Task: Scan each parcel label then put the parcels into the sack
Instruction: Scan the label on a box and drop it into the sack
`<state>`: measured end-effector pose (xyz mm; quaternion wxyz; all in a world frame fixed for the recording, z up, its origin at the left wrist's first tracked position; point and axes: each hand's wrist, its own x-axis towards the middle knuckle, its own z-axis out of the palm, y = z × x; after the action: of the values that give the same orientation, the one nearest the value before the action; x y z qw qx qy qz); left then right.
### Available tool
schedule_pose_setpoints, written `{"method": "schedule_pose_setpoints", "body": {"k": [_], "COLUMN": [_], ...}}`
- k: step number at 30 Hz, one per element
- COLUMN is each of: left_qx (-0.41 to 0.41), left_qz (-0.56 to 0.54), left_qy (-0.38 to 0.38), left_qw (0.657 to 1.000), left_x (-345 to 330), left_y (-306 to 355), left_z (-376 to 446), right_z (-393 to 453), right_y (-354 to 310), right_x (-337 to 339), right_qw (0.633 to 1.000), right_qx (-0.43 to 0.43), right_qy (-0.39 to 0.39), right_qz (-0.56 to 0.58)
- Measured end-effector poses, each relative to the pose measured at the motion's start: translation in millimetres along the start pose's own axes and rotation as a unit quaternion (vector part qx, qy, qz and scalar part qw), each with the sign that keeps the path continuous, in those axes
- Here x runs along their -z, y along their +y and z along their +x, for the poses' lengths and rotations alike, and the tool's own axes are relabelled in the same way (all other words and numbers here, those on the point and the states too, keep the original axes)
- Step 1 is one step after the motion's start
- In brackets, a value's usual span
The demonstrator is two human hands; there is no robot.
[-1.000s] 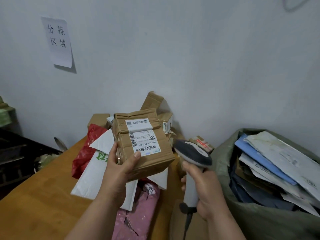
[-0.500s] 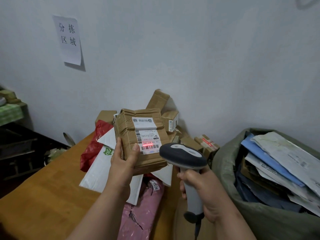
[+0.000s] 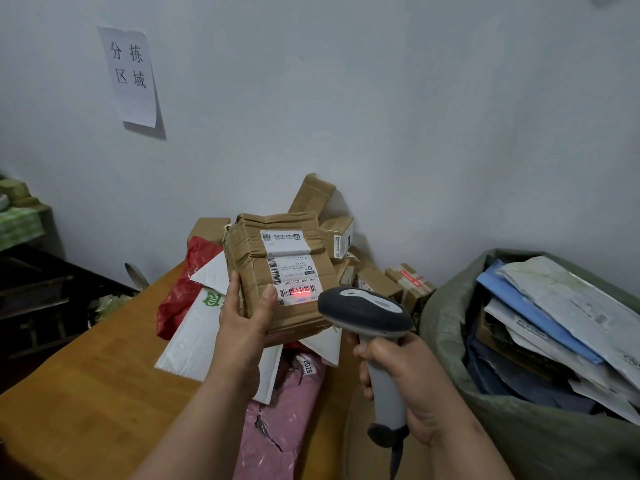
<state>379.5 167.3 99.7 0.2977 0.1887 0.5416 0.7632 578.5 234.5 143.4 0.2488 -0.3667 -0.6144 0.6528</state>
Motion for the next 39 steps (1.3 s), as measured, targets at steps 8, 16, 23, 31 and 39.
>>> {"method": "schedule_pose_setpoints", "body": {"k": [8,16,23,31,39], "left_qx": [0.006,0.067,0.083,0.109,0.107], "left_qz": [0.014,0.145,0.277,0.319,0.319], "left_qy": [0.008,-0.055,-0.127,-0.182,-0.201], "left_qw": [1.0,0.986,0.949,0.924,0.92], "left_x": [-9,-15,-23,-36,-39], "left_y": [-8,18,52,63,59], "left_z": [-3,7,26,26,21], "right_z": [2,2,-1,-4,-8], "right_y": [2,-3,-6,-13,-10], "right_x": [15,33,48,59,67], "right_qw": [1.0,1.0,0.99,0.979,0.972], "right_qx": [0.003,0.028,0.089,0.138,0.157], "right_qy": [-0.003,-0.002,-0.013,-0.029,-0.028], "right_qz": [0.022,-0.007,-0.11,-0.148,-0.17]}}
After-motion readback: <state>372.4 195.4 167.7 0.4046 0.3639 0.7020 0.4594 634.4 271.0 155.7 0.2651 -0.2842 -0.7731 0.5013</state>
